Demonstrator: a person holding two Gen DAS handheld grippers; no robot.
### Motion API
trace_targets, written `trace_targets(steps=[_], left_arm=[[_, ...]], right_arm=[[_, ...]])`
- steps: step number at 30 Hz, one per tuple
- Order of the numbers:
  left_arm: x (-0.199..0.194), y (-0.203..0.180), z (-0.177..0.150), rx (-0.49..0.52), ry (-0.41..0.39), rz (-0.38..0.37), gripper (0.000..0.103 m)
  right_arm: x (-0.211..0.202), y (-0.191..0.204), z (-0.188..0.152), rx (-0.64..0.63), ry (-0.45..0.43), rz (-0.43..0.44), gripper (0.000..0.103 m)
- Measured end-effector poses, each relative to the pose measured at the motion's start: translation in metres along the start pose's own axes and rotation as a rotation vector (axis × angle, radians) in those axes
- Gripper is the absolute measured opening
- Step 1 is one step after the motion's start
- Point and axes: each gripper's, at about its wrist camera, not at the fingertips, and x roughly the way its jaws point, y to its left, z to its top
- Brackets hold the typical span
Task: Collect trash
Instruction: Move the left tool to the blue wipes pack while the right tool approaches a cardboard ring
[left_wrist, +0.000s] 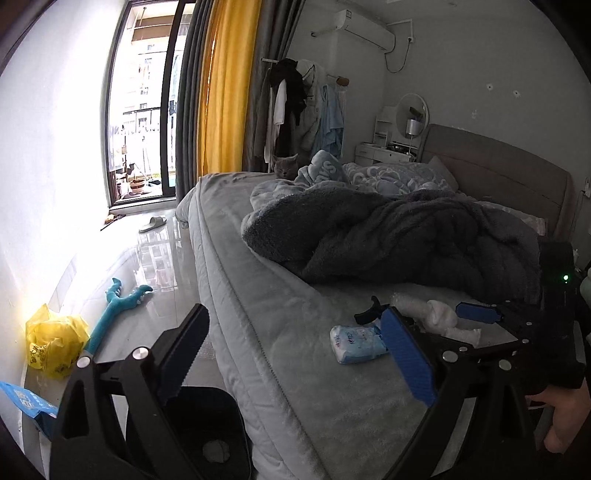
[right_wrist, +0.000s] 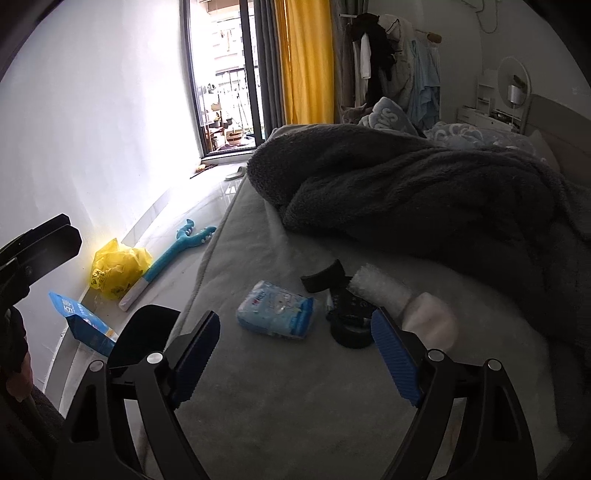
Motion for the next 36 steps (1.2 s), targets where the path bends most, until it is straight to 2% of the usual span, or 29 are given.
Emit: trace_targets(steps=[12, 20, 36], left_arm=[[0.056, -0.019, -0.023, -0.065, 0.115, -0.056, 0.096], [0.092, -0.040, -0.032, -0.045, 0.168, -0.066, 0.096], [0.141, -0.079, -0.049, -0.005, 0.248, -0.068, 0.096]], right_arm=[[-0.010, -0.062, -0.028, 0.040, 0.013, -0.061, 0.086], [-0.010, -0.102, -0.049, 0.071, 0.036, -0.081, 0.086], [-0.009, -0.143, -0.086, 0.082, 0.078, -0.067, 0.086]])
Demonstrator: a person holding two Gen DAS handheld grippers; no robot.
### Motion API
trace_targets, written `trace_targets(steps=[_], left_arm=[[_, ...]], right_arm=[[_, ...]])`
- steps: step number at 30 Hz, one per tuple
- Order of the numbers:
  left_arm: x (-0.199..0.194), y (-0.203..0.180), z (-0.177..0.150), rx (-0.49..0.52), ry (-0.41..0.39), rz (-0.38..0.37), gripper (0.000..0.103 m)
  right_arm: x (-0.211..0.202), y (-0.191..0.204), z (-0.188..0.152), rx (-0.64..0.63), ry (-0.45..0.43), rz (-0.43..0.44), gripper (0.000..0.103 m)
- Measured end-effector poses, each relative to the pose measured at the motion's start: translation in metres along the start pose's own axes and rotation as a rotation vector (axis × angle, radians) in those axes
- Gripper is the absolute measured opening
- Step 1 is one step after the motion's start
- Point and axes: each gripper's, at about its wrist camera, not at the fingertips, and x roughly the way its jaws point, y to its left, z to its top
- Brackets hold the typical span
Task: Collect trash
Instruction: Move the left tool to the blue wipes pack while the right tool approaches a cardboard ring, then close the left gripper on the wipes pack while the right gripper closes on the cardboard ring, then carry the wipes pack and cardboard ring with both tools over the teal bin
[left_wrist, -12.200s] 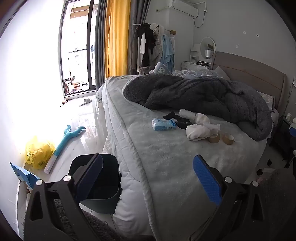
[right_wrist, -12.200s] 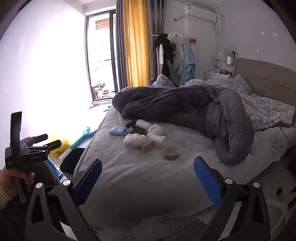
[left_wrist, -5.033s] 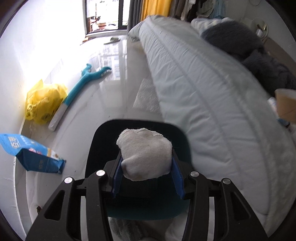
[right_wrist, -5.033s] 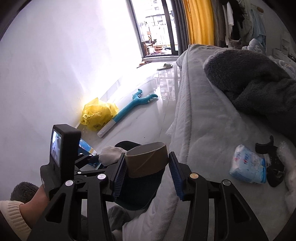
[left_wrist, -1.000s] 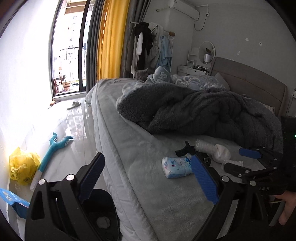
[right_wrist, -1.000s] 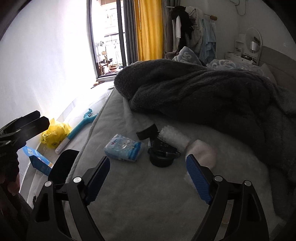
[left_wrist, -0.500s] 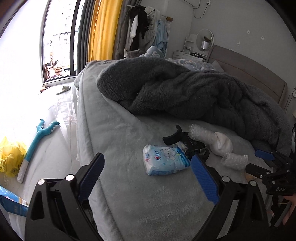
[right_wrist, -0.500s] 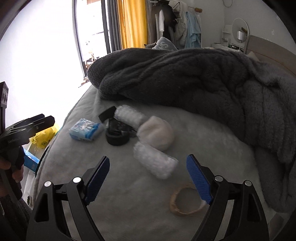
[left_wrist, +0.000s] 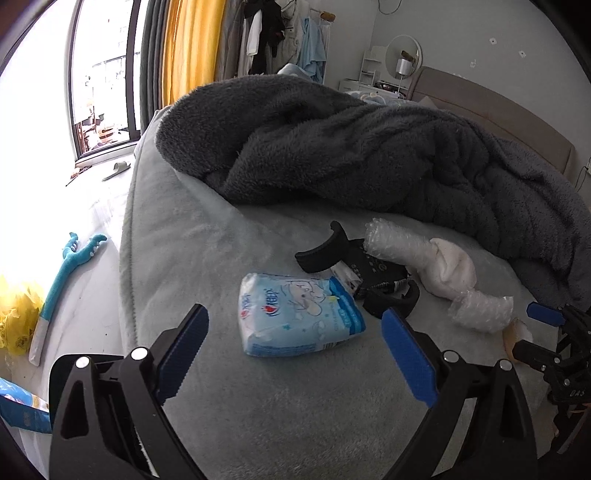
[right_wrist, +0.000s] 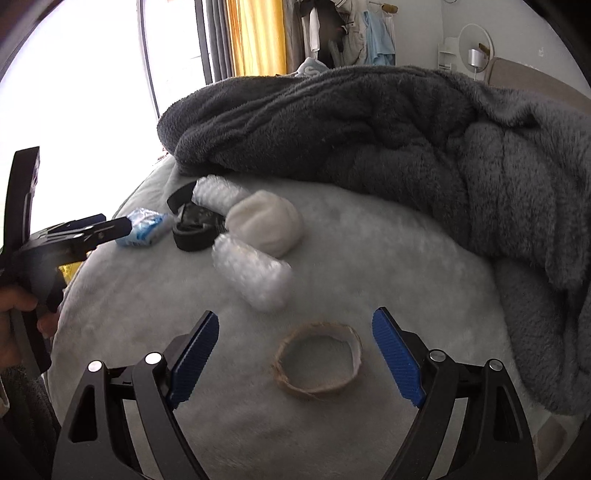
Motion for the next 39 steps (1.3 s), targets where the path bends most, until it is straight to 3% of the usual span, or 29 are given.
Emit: trace_targets(steps=[6, 9, 10, 16, 29, 39], left_arm=[[0.016, -0.005, -0.003, 0.008, 0.040, 0.030, 0.094], [0.021, -0.006, -0.003, 0.010, 0.059, 0.020, 0.077], [0.022, -0.007, -0.003, 0.013, 0.060, 0.019, 0.077], [0.018, -0.009, -0.002, 0.022, 0.034, 0.000, 0.073], [-0.015, 0.001, 0.001, 0.008, -0.027, -0.002, 0.073], [-0.044, 0.038, -0.004, -0.030, -0.075, 0.053, 0.073]], right_arm=[[0.003, -0.007, -0.010, 0.003, 0.012, 0.034, 0.086], [0.011, -0.009, -0.015, 0.001, 0.031, 0.040, 0.086], [0.013, -0.009, -0.016, -0.002, 0.040, 0.037, 0.085], [0.016, -0.010, -0.014, -0.008, 0.053, 0.013, 0.049], [-0.006, 0.003, 0.024, 0.055, -0.021, -0.016, 0.049], [-0.023, 0.049, 0.055, 0.047, -0.084, 0.055, 0.049]])
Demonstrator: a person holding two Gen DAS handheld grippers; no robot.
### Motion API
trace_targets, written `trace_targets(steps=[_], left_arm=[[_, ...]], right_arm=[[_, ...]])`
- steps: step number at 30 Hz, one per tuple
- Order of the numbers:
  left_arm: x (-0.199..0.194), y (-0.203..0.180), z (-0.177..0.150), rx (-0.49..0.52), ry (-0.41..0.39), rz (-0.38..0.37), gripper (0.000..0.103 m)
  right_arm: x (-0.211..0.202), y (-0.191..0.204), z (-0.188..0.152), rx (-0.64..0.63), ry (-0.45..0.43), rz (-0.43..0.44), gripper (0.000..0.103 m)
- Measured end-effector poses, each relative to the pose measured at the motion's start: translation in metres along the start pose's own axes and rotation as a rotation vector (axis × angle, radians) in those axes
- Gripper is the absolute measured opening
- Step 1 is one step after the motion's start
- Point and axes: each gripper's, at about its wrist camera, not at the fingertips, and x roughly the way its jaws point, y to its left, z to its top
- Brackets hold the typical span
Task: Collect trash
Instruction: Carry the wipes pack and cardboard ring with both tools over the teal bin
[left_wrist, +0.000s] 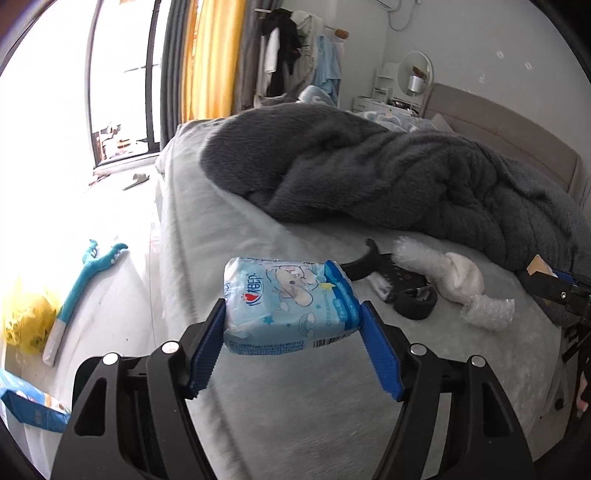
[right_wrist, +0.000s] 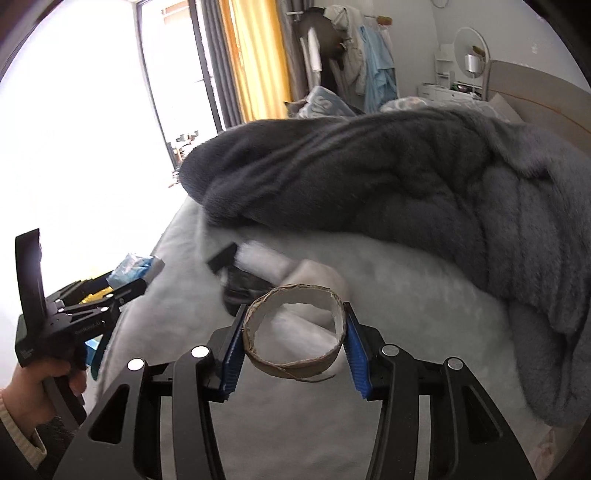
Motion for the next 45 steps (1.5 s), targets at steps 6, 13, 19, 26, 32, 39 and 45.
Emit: trace_targets(steps=[6, 13, 19, 26, 32, 39, 45], left_arm=[[-0.012, 0.033, -0.001, -0.020, -0.003, 0.045, 0.073], [-0.015, 0.070, -0.010, -0.043, 0.032, 0.102, 0.073], [-0.016, 0.097, -0.022, -0.031, 0.084, 0.130, 0.073], [-0.008, 0.138, -0.045, -0.072, 0.172, 0.158, 0.073], [-0.001, 0.173, -0.066, -0.126, 0.251, 0.173, 0.073], [0.004, 0.210, -0.093, -0.156, 0.366, 0.191, 0.073], [0.004, 0.233, -0.106, -0.207, 0.431, 0.158, 0.078]], right_arm=[[0.007, 0.042, 0.013, -0.041, 0.001, 0.042, 0.049], [0.018, 0.092, 0.024, -0.091, 0.013, 0.091, 0.049], [0.029, 0.130, 0.028, -0.118, 0.032, 0.135, 0.049], [0.047, 0.175, 0.032, -0.146, 0.069, 0.190, 0.049], [0.067, 0.208, 0.028, -0.162, 0.113, 0.225, 0.049], [0.092, 0.242, 0.028, -0.163, 0.153, 0.266, 0.049], [0.111, 0.269, 0.024, -0.174, 0.192, 0.286, 0.049]])
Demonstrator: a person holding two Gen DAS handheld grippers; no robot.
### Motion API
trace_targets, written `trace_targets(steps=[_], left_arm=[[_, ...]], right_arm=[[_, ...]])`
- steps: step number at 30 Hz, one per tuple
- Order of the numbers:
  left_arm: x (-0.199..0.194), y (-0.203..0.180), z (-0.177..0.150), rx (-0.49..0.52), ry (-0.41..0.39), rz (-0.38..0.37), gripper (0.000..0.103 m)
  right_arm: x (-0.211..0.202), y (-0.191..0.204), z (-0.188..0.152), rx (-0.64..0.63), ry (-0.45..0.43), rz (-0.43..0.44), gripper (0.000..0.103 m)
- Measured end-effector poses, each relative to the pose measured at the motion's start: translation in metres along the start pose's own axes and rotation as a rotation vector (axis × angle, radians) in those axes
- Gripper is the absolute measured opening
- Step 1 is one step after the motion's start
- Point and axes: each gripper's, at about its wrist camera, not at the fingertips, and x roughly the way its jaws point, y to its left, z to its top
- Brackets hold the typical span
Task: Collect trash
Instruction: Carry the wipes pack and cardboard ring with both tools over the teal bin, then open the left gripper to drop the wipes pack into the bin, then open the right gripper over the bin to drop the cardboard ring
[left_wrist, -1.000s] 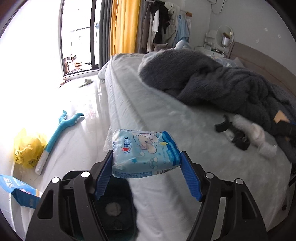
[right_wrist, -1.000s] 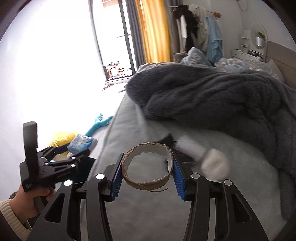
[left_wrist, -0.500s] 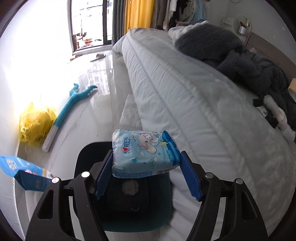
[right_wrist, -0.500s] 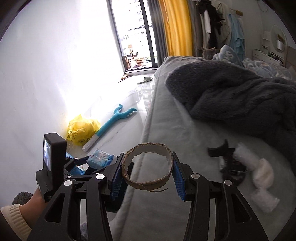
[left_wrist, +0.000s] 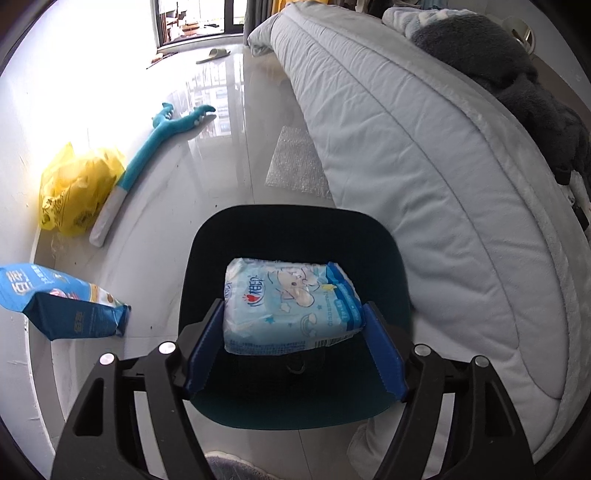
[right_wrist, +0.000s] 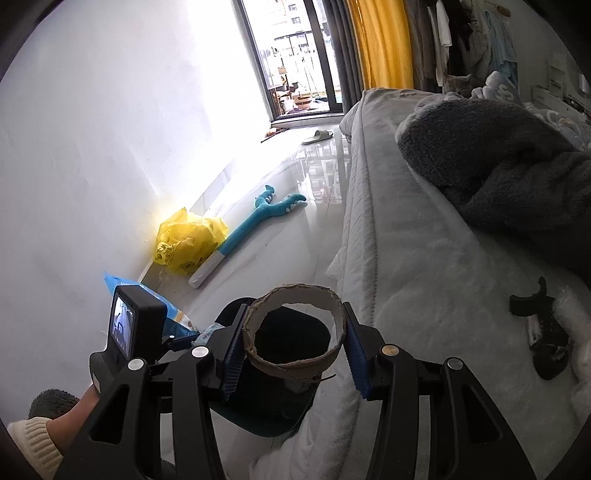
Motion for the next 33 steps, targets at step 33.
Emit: trace_targets(steps=[33], left_arm=[[-0.144, 0.088, 0.000, -0.103, -0.366, -0.015, 0.093]], right_arm=[[0.168, 0.075, -0.038, -0.046, 0.300, -0.002, 0.049]])
